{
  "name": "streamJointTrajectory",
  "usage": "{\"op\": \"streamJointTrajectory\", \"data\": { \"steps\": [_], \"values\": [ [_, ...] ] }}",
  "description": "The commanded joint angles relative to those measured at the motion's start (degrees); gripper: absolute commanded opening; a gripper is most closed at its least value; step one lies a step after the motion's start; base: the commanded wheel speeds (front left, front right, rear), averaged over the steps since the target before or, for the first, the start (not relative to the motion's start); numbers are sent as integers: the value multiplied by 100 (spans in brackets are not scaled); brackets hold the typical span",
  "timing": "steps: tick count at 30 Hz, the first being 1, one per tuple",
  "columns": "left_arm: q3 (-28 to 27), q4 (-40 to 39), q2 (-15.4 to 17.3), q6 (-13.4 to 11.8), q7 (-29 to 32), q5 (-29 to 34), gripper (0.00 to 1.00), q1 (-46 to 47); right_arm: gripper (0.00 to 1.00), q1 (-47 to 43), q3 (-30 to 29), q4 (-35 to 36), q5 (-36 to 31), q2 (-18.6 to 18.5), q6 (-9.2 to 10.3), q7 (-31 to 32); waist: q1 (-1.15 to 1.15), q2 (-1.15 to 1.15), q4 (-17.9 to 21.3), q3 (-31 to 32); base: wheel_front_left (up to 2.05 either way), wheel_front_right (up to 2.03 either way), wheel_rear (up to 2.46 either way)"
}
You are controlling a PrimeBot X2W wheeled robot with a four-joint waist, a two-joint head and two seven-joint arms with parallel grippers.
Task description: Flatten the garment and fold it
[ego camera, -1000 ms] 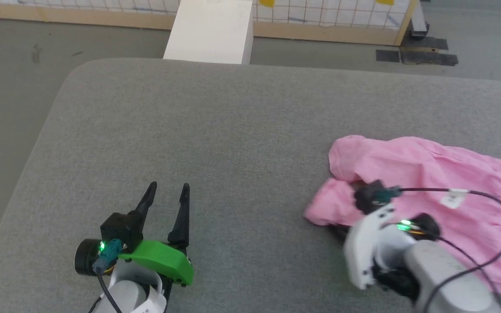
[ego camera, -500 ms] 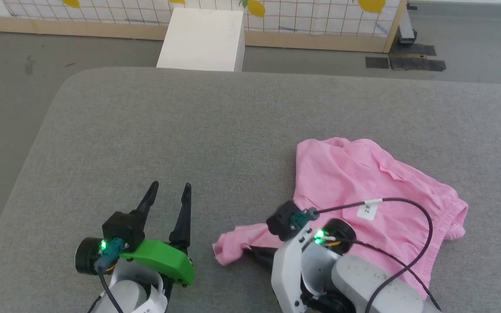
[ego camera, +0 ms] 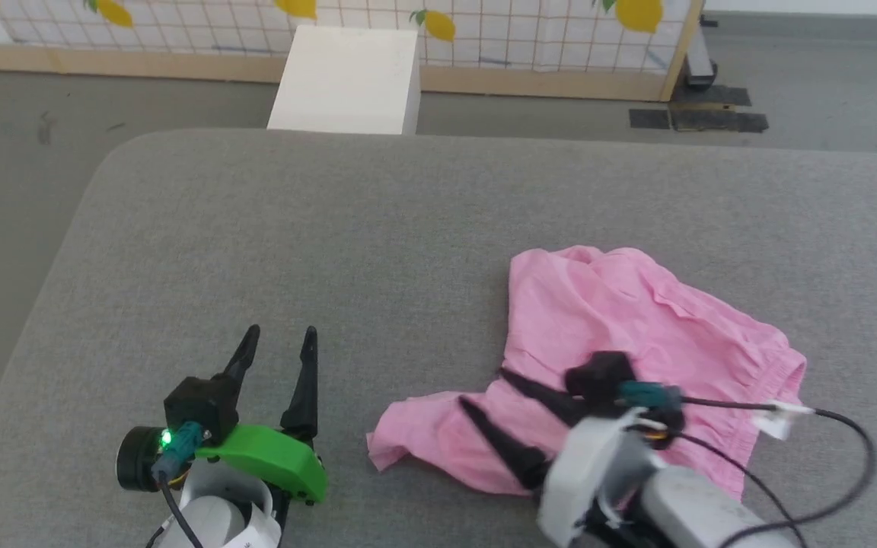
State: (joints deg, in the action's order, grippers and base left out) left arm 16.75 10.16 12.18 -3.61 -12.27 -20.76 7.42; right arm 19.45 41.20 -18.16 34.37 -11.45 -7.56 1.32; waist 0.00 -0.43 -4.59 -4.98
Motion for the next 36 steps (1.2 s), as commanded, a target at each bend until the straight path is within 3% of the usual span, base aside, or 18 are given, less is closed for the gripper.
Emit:
{"op": "streamJointTrajectory", "data": {
  "steps": [1, 5, 9, 15, 25, 30, 32, 36],
  "values": [
    [-19, -8, 46, -39, -31, -53, 100, -60, 100, -214, -284, 126, -75, -37, 8, -29, 0, 43, 85, 81, 0, 0, 0],
    [-29, -51, 80, -72, -15, -67, 100, -106, 100, -673, -1205, 400, -300, -111, 8, 158, 0, 43, 165, 145, 0, 0, 0],
    [-11, -100, 107, -85, 7, -78, 100, -151, 100, -1138, -2170, 618, -556, -269, 8, 696, 0, 43, 219, 191, 0, 0, 0],
    [26, -163, 122, -93, 24, -89, 100, -152, 100, -1508, -3169, 842, -696, -506, 8, 1588, 0, 43, 231, 160, 0, 0, 0],
    [76, -207, 103, -101, -6, -106, 100, -61, 100, -1517, -3694, 854, -676, -710, 8, 3003, 0, 43, 145, -41, 0, 0, 0],
    [87, -198, 93, -100, -35, -117, 100, 12, 100, -1345, -3695, 823, -628, -713, 8, 3251, 0, 43, 82, -164, 0, 0, 0],
    [79, -192, 98, -106, -47, -122, 100, 29, 0, -1199, -3677, 813, -605, -705, 8, 3222, 0, 43, 80, -214, 0, 0, 0],
    [81, -179, 104, -110, -63, -126, 100, 87, 0, -764, -3685, 765, -653, -736, 8, 3111, 0, 43, 75, -305, 0, 0, 0]
  ]
}}
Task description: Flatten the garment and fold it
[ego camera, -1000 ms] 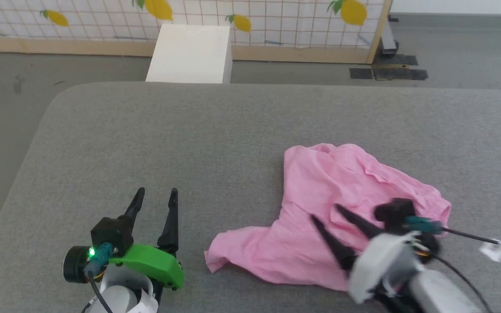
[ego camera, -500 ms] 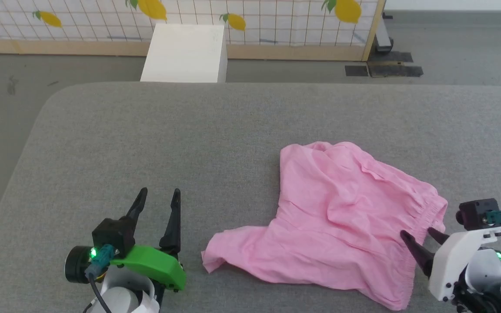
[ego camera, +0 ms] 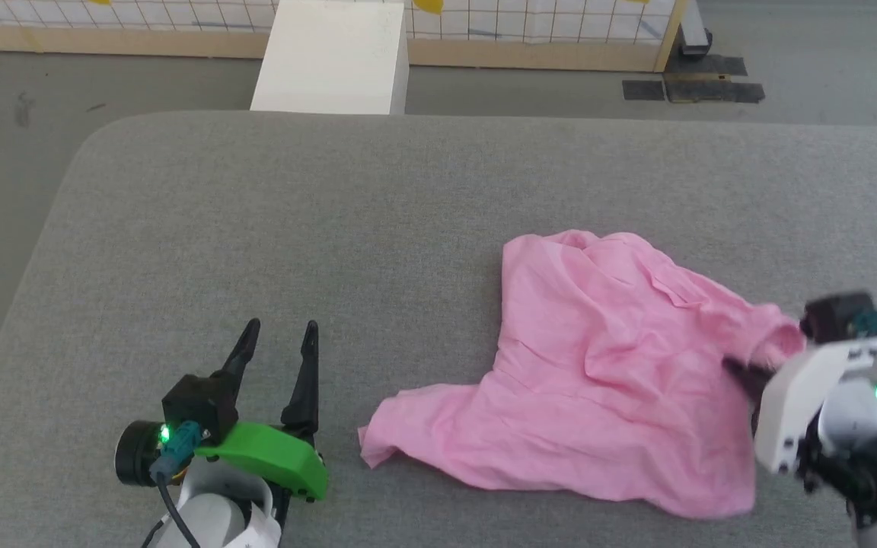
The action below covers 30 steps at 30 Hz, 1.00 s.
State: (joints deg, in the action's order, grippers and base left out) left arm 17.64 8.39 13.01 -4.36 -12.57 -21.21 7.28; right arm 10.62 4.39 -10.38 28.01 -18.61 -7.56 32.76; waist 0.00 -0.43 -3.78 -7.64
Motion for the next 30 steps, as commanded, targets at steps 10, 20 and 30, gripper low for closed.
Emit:
{"op": "streamJointTrajectory", "data": {
  "steps": [10, 20, 30],
  "values": [
    [126, 40, -74, 45, -96, -44, 100, 381, 0, 1557, 96, -842, 2, -179, 8, -412, 0, 43, -214, -429, 0, 0, 0],
    [123, 208, -164, 81, -184, -44, 100, 526, 100, 2102, 408, -2119, -17, -160, 8, -1164, 0, 43, -456, -635, 0, 0, 0],
    [63, 276, -73, 28, -195, -72, 100, 250, 100, 1381, 368, -2103, 14, -193, 8, -2645, 0, 43, -242, -112, 0, 0, 0]
  ]
}}
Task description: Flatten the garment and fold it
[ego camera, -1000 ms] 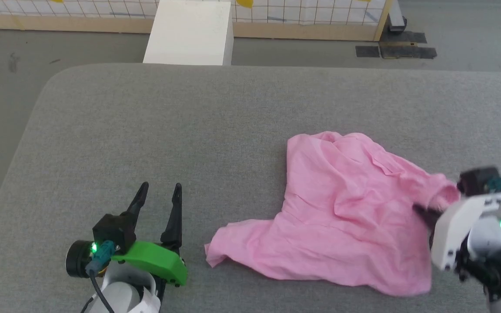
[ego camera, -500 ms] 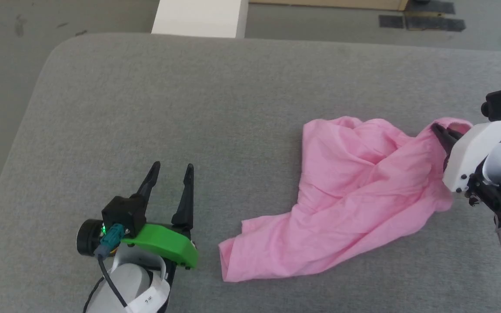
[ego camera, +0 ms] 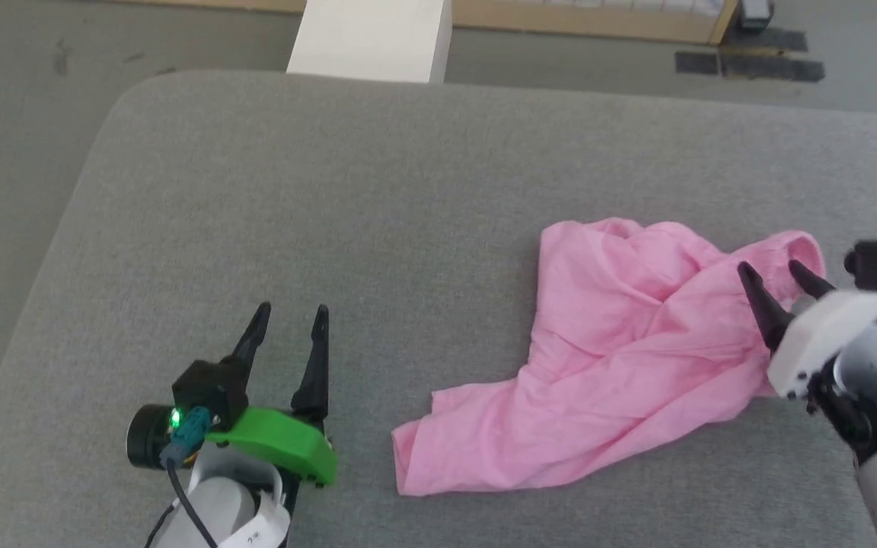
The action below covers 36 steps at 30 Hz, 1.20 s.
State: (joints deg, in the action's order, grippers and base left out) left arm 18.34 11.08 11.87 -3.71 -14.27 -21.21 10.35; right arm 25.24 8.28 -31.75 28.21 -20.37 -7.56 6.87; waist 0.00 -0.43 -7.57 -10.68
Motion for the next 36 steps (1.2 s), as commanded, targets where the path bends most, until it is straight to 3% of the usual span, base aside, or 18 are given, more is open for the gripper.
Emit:
{"op": "streamJointTrajectory", "data": {
  "steps": [1, 6, 10, 17, 23, 30, 35, 36],
  "values": [
    [-4, 0, 61, -41, -6, -80, 100, -99, 100, -213, -49, 134, -39, -4, 8, -206, 0, 43, 183, 265, 0, 0, 0],
    [63, -48, 145, 3, 212, -154, 100, -299, 100, -881, -300, 678, -218, 90, 8, -624, 0, 43, 376, 572, 0, 0, 0],
    [271, -108, 189, 202, 648, -267, 100, -369, 100, -1504, -561, 1332, -518, 216, 8, -793, 0, 43, 450, 739, 0, 0, 0],
    [855, -14, 308, 645, 1880, -380, 100, -229, 100, -2599, -850, 2744, -1113, 705, 8, -529, 0, 43, 647, 905, 0, 0, 0],
    [1130, 293, 428, 848, 2695, -458, 100, 148, 100, -3221, -825, 3727, -1420, 1054, 8, -170, 0, 43, 942, 864, 0, 0, 0],
    [1363, 1033, 581, 1016, 3386, -592, 100, 694, 100, -3471, -667, 4126, -1438, 1260, 8, 43, 0, 43, 1282, 723, 0, 0, 0],
    [1828, 1552, 723, 1101, 4217, -818, 100, 962, 100, -3503, -620, 4191, -1432, 1327, 8, 93, 0, 43, 1424, 607, 0, 0, 0],
    [1918, 1571, 744, 1108, 4339, -886, 69, 989, 100, -3497, -621, 4200, -1425, 1335, 8, 88, 0, 43, 1441, 588, 0, 0, 0]
  ]
}}
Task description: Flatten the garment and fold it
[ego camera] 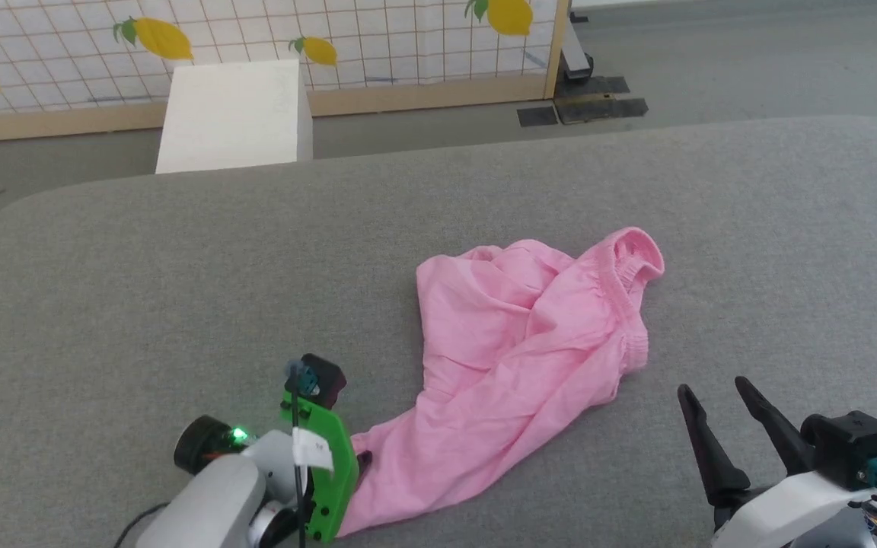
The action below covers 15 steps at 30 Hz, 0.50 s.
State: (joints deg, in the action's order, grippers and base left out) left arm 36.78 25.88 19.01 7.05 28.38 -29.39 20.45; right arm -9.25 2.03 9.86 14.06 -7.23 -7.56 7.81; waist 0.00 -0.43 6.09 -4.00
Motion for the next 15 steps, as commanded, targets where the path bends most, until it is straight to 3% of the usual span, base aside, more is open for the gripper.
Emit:
{"op": "streamJointTrajectory", "data": {
  "steps": [1, 2, 9, 15],
  "values": [
    [183, 78, 67, 37, 161, -133, 31, 21, 100, -47, -7, 38, 4, 32, 8, 3, 0, 43, 90, -110, 0, 0, 0],
    [268, 43, 102, 39, 167, -169, 0, 61, 100, -43, -18, 42, 21, 44, 8, -4, 0, 43, 94, -127, 0, 0, 0],
    [299, -212, 364, 19, -315, -306, 0, 390, 100, -43, -202, 72, 44, 126, 8, -34, 0, 43, 79, -270, 0, 0, 0],
    [-198, -496, 650, -297, -759, -280, 0, 755, 100, 30, -277, 80, 59, 176, 8, -12, 0, 43, 41, -374, 0, 0, 0]
  ]
}}
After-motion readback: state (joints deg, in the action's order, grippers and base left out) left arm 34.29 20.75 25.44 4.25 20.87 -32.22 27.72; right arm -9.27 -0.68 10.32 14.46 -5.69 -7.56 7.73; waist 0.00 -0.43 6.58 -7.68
